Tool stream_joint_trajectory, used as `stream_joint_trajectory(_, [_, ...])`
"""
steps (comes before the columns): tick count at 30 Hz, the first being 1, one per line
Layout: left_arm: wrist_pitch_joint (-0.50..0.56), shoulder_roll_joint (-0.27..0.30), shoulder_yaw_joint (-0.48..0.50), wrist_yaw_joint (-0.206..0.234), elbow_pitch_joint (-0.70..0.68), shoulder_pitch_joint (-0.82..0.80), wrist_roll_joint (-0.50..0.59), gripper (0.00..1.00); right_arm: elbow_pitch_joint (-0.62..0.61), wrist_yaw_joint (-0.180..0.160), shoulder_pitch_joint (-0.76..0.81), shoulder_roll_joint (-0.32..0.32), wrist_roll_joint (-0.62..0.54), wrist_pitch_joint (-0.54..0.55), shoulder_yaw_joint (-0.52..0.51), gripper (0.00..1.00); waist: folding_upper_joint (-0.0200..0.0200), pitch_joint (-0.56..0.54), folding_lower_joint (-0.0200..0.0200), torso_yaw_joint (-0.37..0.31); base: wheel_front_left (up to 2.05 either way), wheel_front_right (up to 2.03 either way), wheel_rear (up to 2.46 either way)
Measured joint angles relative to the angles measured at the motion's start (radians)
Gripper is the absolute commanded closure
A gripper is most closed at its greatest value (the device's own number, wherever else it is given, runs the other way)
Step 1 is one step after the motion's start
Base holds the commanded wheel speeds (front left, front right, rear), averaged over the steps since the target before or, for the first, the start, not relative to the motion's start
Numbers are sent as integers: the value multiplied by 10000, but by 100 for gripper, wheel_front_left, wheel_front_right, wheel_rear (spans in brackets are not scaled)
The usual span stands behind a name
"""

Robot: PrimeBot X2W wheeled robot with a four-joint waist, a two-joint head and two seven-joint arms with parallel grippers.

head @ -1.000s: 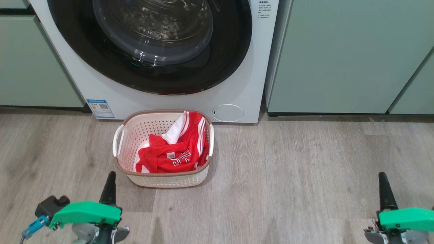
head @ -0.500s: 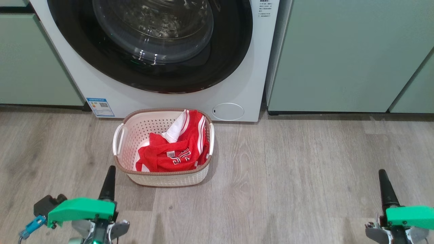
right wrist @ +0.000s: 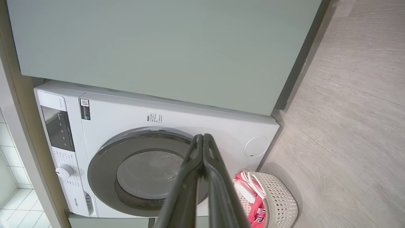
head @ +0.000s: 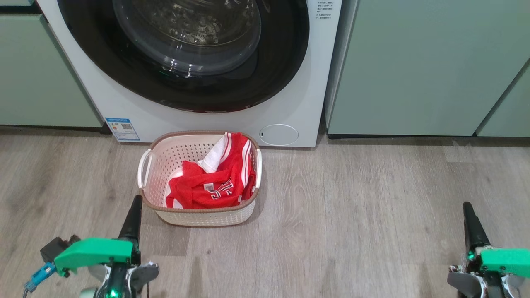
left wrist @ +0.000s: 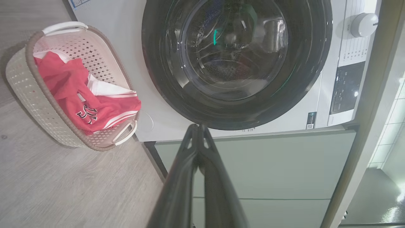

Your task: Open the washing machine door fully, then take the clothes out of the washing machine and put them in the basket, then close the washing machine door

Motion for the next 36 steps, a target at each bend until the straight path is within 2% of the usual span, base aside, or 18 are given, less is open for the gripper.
stream_joint_trajectory(17, [445, -46, 48, -2, -543, 2, -1831, 100, -105, -2, -205, 13, 1783, 479, -150, 100, 0, 69, 0, 15, 0, 0, 0])
stream_joint_trajectory(36, [445, -48, 56, -2, -568, 2, -1881, 100, -109, 0, -205, 21, 1839, 479, -155, 100, 0, 68, 0, 15, 0, 0, 0])
